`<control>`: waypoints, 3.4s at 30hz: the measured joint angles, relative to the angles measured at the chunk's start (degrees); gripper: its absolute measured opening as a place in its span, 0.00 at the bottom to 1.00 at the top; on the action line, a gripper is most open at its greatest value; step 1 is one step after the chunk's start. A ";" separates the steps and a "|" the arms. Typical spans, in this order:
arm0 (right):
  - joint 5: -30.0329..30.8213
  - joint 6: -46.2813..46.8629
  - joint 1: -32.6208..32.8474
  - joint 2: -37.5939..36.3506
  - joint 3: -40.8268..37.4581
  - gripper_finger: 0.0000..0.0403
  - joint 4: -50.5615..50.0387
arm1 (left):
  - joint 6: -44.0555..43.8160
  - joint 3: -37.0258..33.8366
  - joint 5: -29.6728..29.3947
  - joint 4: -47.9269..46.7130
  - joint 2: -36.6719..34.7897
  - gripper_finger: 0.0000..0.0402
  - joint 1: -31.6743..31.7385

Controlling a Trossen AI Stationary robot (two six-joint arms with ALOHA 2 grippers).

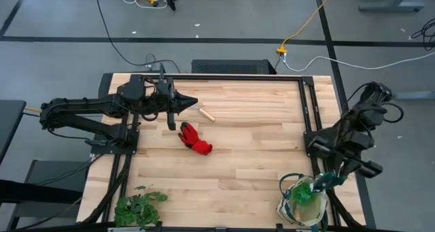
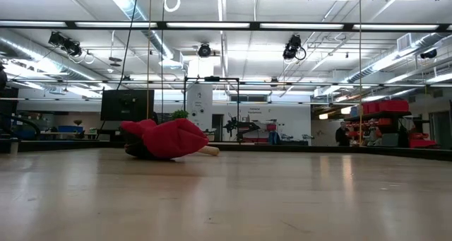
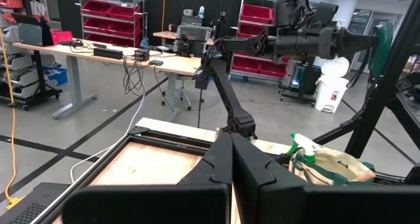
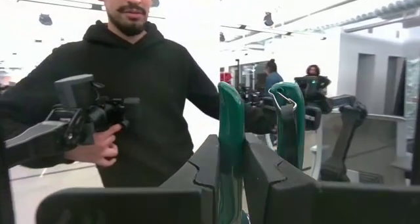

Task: Pick & Place Garden tools in Gardening bag
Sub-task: Put the shear scissors into the gardening bag

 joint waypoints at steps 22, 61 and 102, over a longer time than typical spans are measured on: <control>2.28 -0.36 6.55 4.70 0.02 0.09 -10.70 | -1.58 0.00 -0.04 -2.28 0.15 0.00 -0.35; 10.23 -0.23 14.24 6.14 -29.12 0.09 21.07 | -4.64 0.00 -1.11 -3.69 0.15 0.00 -0.35; 1.97 1.05 14.30 6.14 -37.31 0.10 28.66 | -6.88 0.00 -1.52 -5.27 0.15 0.00 -0.33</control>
